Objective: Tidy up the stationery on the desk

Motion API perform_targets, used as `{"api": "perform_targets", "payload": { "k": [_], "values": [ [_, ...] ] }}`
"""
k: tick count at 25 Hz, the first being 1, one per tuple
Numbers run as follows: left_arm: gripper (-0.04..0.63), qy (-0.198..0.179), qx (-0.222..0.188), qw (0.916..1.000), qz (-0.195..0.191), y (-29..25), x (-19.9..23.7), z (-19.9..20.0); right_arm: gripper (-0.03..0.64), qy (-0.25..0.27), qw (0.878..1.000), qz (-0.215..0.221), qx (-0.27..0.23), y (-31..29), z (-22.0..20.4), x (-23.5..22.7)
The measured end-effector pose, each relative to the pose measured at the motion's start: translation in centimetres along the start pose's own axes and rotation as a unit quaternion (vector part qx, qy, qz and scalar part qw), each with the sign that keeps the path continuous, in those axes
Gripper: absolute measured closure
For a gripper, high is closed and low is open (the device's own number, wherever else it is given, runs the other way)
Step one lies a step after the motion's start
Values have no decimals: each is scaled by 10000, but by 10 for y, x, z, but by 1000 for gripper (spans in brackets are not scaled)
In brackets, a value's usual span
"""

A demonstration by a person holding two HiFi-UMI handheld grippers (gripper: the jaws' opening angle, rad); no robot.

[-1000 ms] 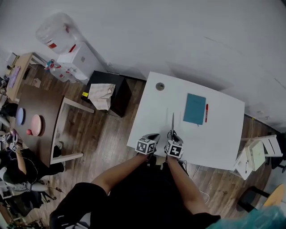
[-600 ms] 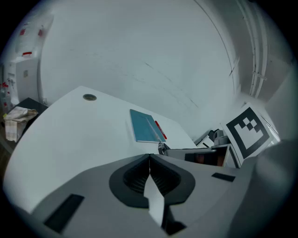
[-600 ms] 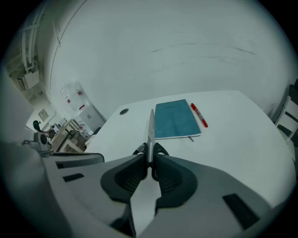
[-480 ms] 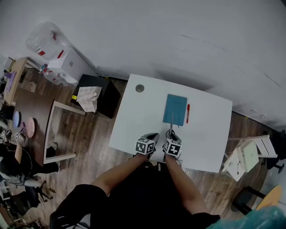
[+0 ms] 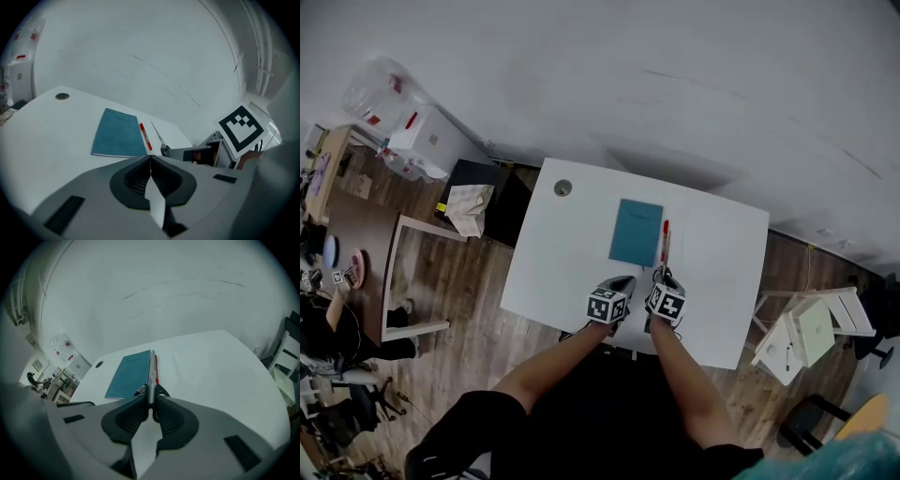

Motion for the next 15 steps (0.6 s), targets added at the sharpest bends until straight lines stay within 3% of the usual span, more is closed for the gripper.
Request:
{"api": "perform_targets", "payload": {
  "k": [15],
  "values": [
    [581, 192, 164, 9995, 208, -45, -29, 0, 529, -181, 9996, -86, 212, -38, 19, -64]
  ]
}}
Point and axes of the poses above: the fingertips, and each gripper's own axes: y backward along the fingers, x to its left, z out of its top, the point moved 3 cm from there along y, backward along the fingers, and after that the axes turned 7 degrees about -x, right-handed, at the moved point
